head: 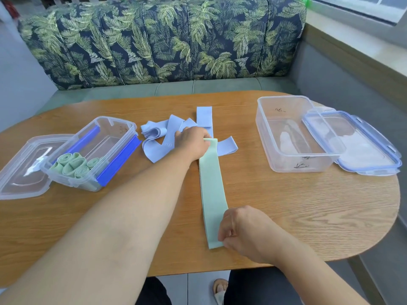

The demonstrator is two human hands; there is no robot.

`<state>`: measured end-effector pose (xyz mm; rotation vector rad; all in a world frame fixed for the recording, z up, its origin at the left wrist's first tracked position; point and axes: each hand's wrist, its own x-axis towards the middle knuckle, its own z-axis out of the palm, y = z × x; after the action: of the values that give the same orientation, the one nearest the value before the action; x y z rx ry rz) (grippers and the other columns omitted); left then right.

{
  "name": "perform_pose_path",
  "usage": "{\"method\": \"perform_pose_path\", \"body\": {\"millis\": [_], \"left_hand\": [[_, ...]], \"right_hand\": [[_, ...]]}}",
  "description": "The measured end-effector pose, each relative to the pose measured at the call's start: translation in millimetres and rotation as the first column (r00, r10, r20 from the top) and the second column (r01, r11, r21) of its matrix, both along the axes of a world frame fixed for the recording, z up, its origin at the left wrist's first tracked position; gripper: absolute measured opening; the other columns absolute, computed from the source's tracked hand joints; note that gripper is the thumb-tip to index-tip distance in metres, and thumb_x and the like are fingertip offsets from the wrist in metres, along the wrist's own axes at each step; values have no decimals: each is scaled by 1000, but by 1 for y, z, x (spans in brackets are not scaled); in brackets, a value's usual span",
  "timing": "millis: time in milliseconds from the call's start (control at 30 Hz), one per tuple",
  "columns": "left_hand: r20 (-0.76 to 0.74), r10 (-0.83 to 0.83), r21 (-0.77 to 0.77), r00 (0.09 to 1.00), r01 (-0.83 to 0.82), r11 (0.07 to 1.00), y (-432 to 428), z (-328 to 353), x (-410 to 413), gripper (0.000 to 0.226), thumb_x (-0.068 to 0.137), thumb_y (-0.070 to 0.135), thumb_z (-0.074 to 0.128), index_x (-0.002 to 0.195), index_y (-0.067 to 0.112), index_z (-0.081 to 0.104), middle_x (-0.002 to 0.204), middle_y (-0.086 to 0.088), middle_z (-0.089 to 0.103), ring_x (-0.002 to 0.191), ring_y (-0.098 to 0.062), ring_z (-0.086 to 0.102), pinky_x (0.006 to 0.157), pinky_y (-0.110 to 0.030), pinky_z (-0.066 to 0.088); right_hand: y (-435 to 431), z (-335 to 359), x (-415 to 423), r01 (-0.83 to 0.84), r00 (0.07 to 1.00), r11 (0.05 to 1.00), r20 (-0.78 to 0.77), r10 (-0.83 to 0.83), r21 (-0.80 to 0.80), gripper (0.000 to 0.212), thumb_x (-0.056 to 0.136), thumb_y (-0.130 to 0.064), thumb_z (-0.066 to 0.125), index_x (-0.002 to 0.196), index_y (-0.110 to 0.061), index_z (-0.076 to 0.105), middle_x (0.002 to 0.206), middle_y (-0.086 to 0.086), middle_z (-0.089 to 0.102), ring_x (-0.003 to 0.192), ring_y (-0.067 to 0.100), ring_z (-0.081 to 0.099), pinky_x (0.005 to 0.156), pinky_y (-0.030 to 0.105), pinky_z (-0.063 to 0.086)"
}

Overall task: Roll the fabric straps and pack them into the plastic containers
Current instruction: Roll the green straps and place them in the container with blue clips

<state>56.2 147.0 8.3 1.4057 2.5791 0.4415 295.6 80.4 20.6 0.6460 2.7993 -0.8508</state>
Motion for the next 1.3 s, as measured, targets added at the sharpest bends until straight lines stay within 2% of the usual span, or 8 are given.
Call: {"method": "perform_pose_path", "body": {"millis": [100,167,233,600,867,1067,1167,1300], "left_hand": [[253,-27,106,967,0,994,5,10,3,18,90,15,51,86,28,63,92,9,65,98,-19,57,92,-30,28],[577,-129,302,807,-64,951,8,22,5,17,91,8,55,88,22,63,87,4,62,88,-17,57,85,-24,40],[669,-163,373,725,-138,917,8,29,4,16,91,2,55,95,14,64,84,3,61,80,-11,54,69,-15,42],[411,21,144,911,-88,986,16,-23,-12,23,91,17,46,80,31,60,105,5,67,108,-22,56,100,-35,41],[-224,-128,48,966,142,989,2,-16,-9,43,97,17,47,137,30,45,139,2,42,131,-19,31,99,-34,21],[-61,-294,267,954,299,916,-46,4,21,27,92,24,57,118,24,62,127,5,55,124,-17,46,100,-34,26],[89,-423,179,902,404,897,-96,-2,52,37,79,48,64,110,30,62,124,11,55,123,-9,46,98,-28,23],[1,-438,17,899,438,899,-137,-20,70,43,83,54,63,120,33,54,145,14,39,135,-3,31,105,-28,13]], "right_hand": [[-1,2,0,-1,1000,1000,17,1,-4,17,86,-19,61,95,-26,74,92,-15,60,87,7,57,76,20,46],[-1,2,-1,1,999,1000,32,-1,0,17,86,-19,61,95,-26,74,96,-12,65,91,9,59,79,23,48],[-1,3,-2,-2,999,1000,38,2,9,18,87,-18,60,95,-26,74,99,-10,67,93,9,59,78,22,48],[-4,9,-7,-45,996,996,77,39,79,23,90,-15,53,100,-26,72,104,-8,67,98,14,60,82,25,49],[-5,9,-8,-35,994,995,102,25,92,25,88,-13,53,98,-27,72,102,-9,68,96,12,60,82,26,50],[-10,3,-4,-12,998,989,59,3,151,26,89,-14,53,99,-29,72,105,-10,67,98,13,60,77,23,44],[-14,4,-1,-6,999,983,34,0,185,23,92,-18,53,102,-27,71,107,-9,65,100,14,60,78,24,43],[-22,5,4,3,1000,966,0,-3,259,23,95,-20,50,104,-27,70,107,-7,62,99,18,59,71,25,37]]}}
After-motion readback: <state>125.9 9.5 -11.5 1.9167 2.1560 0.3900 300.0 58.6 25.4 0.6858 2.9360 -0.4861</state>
